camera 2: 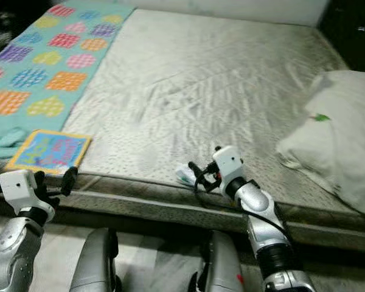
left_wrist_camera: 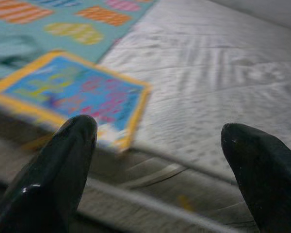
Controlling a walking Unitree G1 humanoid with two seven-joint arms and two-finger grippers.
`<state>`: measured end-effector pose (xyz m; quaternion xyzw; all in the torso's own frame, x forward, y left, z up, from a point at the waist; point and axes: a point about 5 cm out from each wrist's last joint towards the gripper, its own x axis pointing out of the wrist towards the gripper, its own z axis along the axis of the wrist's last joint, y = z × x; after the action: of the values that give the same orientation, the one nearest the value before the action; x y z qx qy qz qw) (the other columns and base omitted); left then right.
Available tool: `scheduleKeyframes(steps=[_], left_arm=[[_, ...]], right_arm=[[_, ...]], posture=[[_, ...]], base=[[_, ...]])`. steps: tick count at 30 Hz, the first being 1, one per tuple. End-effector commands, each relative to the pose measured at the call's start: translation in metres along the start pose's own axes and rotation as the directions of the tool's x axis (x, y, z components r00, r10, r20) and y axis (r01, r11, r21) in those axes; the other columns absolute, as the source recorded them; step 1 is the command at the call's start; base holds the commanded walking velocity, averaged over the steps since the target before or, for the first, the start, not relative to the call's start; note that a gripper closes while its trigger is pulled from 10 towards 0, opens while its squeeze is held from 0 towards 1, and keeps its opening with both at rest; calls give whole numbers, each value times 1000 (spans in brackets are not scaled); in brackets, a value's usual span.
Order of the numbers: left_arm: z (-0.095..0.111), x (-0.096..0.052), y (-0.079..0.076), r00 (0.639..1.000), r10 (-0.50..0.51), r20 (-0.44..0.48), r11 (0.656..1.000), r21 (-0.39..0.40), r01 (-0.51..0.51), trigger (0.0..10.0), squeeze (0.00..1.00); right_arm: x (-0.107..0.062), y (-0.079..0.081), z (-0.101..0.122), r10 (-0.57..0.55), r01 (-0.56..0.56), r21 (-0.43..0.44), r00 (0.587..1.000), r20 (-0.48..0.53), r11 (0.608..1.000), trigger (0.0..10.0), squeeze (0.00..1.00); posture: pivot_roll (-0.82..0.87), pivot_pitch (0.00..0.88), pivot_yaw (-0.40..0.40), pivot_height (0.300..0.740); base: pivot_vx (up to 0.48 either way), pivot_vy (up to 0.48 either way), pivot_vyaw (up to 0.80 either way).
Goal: Clean up the room
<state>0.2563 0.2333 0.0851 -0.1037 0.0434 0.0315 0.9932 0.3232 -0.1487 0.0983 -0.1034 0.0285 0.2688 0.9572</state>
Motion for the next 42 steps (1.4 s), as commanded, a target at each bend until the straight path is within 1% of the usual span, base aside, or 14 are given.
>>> scheduleKeyframes(steps=[1, 7, 11, 14, 17, 21, 25, 29, 33, 35, 39, 40, 41, 42], left_arm=[[-1, 1, -7, 1000, -21, -7, 1000, 8, 21, 10000, 0], [-4, -1, -7, 1000, -21, -12, 1000, -1, 21, 10000, 0], [-7, 2, -12, 999, -36, -26, 999, -3, 36, 10000, 0], [-5, 4, -17, 998, -57, -26, 998, -3, 57, 10000, 0], [-5, 4, -18, 998, -59, -26, 998, -1, 59, 10000, 0], [-3, 5, -20, 998, -66, -19, 998, -2, 66, 10000, 0], [-1, 5, -22, 997, -75, -11, 997, 1, 75, 10000, 0], [-1, 4, -22, 997, -78, -13, 997, 12, 78, 10000, 0], [-1, 1, -20, 997, -71, -15, 997, 19, 71, 10000, 0], [-1, -3, -17, 998, -62, -18, 998, 23, 62, 10000, 0], [-1, -6, -16, 998, -56, -22, 998, 26, 57, 10000, 0], [-1, -6, -16, 998, -56, -21, 998, 26, 57, 10000, 0], [-1, -7, -16, 998, -56, -22, 998, 26, 56, 10000, 0], [-1, -7, -16, 998, -56, -22, 998, 26, 56, 10000, 0]], right_arm=[[-4, -2, -3, 12, -12, -7, 1000, -19, 1000, 10000, 0], [-6, 3, -5, 47, -47, 2, 999, -27, 999, 10000, 0], [-9, 7, -8, 77, -77, -7, 997, -30, 997, 10000, 0], [-11, 12, -11, 89, -89, 12, 996, -31, 996, 10000, 0], [-12, 13, -11, 95, -94, 15, 995, -30, 995, 10000, 0], [-7, 18, -7, 125, -125, -29, 992, -24, 992, 10000, 0], [0, 18, 0, 122, -122, -29, 993, -4, 992, 10000, 0], [7, 24, 3, 135, -135, -41, 991, -4, 990, 10000, 0], [16, 30, 9, 130, -129, -39, 991, 18, 991, 10000, 0], [22, 37, 13, 138, -136, -55, 990, 28, 989, 10000, 0], [26, 41, 13, 127, -126, -38, 991, 30, 991, 10000, 0], [26, 41, 13, 107, -106, -37, 994, 34, 994, 10000, 0], [28, 37, 14, 48, -47, -29, 998, 39, 998, 10000, 0], [28, 37, 14, 48, -47, -29, 998, 39, 998, 10000, 0]], posture=[[126, 146, -49, 549], [102, 156, -51, 549], [99, 166, -38, 549], [99, 166, -31, 534], [102, 165, -29, 524], [103, 163, -34, 519], [107, 165, -36, 519], [116, 168, -38, 519], [134, 175, -41, 519], [143, 185, -43, 519], [150, 193, -45, 519], [151, 195, -44, 519], [152, 197, -44, 519], [152, 197, -44, 519]], base=[[0, 0, 0], [0, 0, 0], [0, 0, 0], [0, 0, 0], [0, 0, 0], [0, 0, 0], [0, 0, 0], [0, 0, 0], [0, 0, 0], [0, 0, 800], [0, 0, 531], [0, 0, 0], [0, 0, 0], [0, 0, 0]])
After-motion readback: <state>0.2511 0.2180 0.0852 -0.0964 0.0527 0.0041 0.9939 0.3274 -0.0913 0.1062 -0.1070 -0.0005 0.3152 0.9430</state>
